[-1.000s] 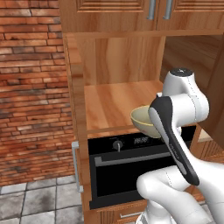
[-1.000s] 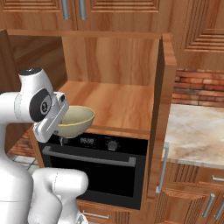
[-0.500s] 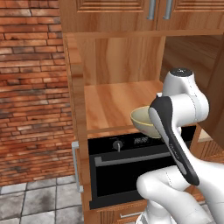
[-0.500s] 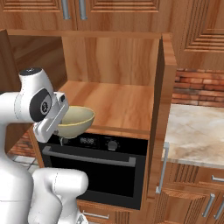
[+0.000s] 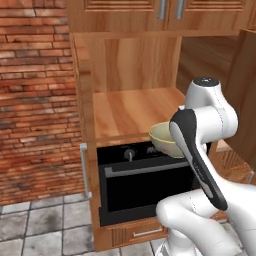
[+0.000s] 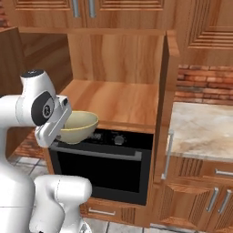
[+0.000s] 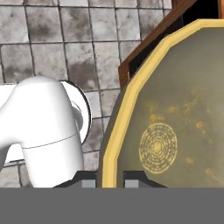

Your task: Retrieve the bowl from the cabinet, then place the raw meat into the bowl to avoid contamination.

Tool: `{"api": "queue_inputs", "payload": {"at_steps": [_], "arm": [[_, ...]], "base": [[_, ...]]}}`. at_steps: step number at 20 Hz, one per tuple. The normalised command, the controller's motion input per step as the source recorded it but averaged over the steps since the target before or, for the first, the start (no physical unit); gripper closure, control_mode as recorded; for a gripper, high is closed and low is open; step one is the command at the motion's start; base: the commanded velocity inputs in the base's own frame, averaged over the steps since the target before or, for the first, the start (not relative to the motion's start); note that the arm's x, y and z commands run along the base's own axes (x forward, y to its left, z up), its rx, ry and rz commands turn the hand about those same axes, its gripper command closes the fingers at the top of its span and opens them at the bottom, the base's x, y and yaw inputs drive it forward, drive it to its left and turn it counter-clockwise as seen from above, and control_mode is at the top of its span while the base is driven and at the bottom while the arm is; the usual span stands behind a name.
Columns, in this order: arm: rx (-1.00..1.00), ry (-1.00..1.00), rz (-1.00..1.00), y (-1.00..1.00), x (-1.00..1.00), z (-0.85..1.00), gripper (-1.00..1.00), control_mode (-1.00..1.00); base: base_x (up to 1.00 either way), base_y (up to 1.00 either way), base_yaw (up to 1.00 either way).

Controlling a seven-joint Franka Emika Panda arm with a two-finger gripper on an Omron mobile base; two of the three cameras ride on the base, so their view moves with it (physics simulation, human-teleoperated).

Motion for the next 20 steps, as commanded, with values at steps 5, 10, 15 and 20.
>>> {"api": "queue_inputs", "payload": {"at_steps": [5,10,15,20], "arm": [[0.0,0.0,0.0,0.0,0.0,0.0,1.0,1.0],[0.0,0.0,0.0,0.0,0.0,0.0,1.0,1.0],[0.0,0.0,0.0,0.0,0.0,0.0,1.0,1.0],[0.0,0.0,0.0,0.0,0.0,0.0,1.0,1.0]], "base": [[-0.72,-0.02,-0.04],[-0.71,-0.04,-0.04],[-0.48,0.0,-0.02],[-0.05,0.0,0.0]]}}
